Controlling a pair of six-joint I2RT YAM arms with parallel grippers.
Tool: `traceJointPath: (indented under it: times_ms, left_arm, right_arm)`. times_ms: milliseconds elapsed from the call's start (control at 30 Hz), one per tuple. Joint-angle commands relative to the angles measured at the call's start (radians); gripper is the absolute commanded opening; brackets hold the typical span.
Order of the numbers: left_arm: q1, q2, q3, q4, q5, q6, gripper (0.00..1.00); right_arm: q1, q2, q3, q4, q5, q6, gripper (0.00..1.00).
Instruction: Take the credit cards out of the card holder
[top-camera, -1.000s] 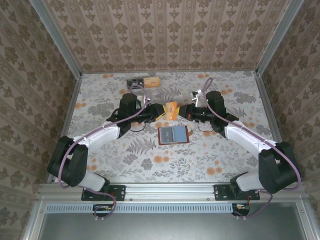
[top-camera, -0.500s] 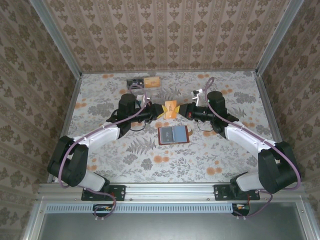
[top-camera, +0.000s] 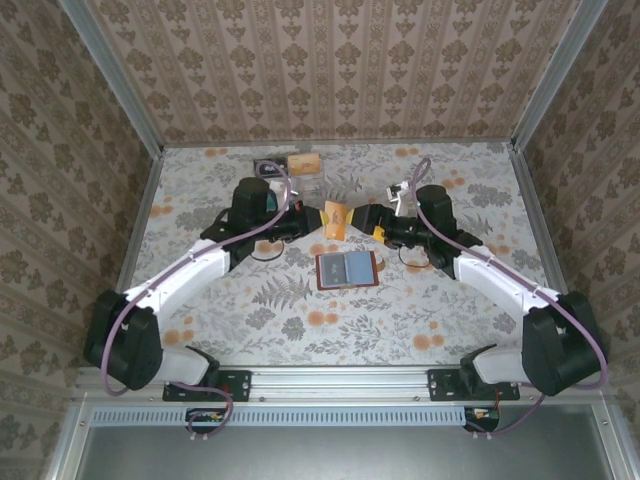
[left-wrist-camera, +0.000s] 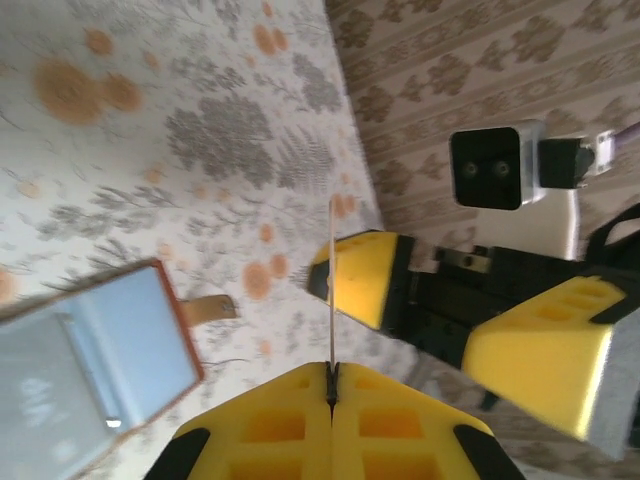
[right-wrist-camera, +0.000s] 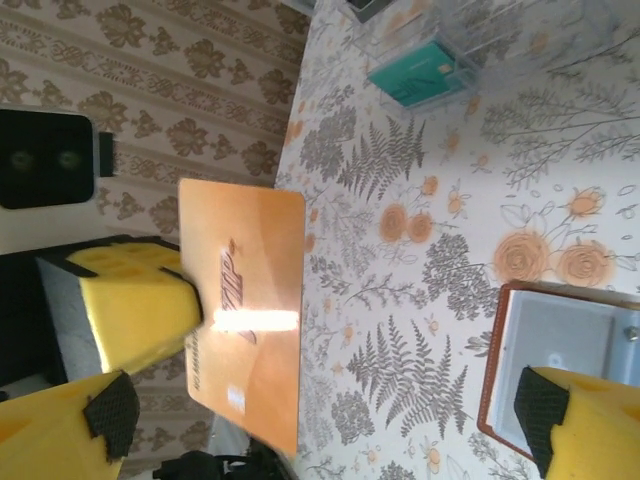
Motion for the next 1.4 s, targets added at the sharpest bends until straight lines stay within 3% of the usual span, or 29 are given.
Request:
traceJointPath:
  times_ms: [0,233,433,567,733,1000,1367]
  left_arm:
    - [0.012,-0.054,0.094,-0.308,-0.167,0.285,0.0]
    - [0.022,-0.114,0.151,-0.415,-0.518,0.716,0.0]
    - [0.03,-0.114,0.165,-0.353,-0.696,1.027,0.0]
    - [0.06,-0.082,0.17,-0.258,-0.679,1.234,0.0]
    - [0.126,0.042,0.281,-0.253,-0.625,1.426,0.0]
    - [0.131,0.219,0.383,-0.19,-0.586,1.802,0.0]
    - [0.144,0.459,0.552,-0.179,-0.536,1.995,0.0]
  right_arm:
    - [-0.004,-0.048,0.031,-0.102,0.067,-0.056,1.0]
    - [-0.014,-0.088,0.047,-0.169,0.114,-0.09,1.0]
    - [-0.026,-0.104,0.062,-0.215,0.135,-0.112,1.0]
    - [-0.037,-0.117,0.063,-0.223,0.138,-0.115,1.0]
    - [-0.05,-0.13,0.059,-0.228,0.147,-0.117,1.0]
    - [-0.083,-0.146,0.052,-0.244,0.147,-0.123,1.0]
    - [-0.124,-0.135,0.078,-0.298,0.134,-0.129,1.0]
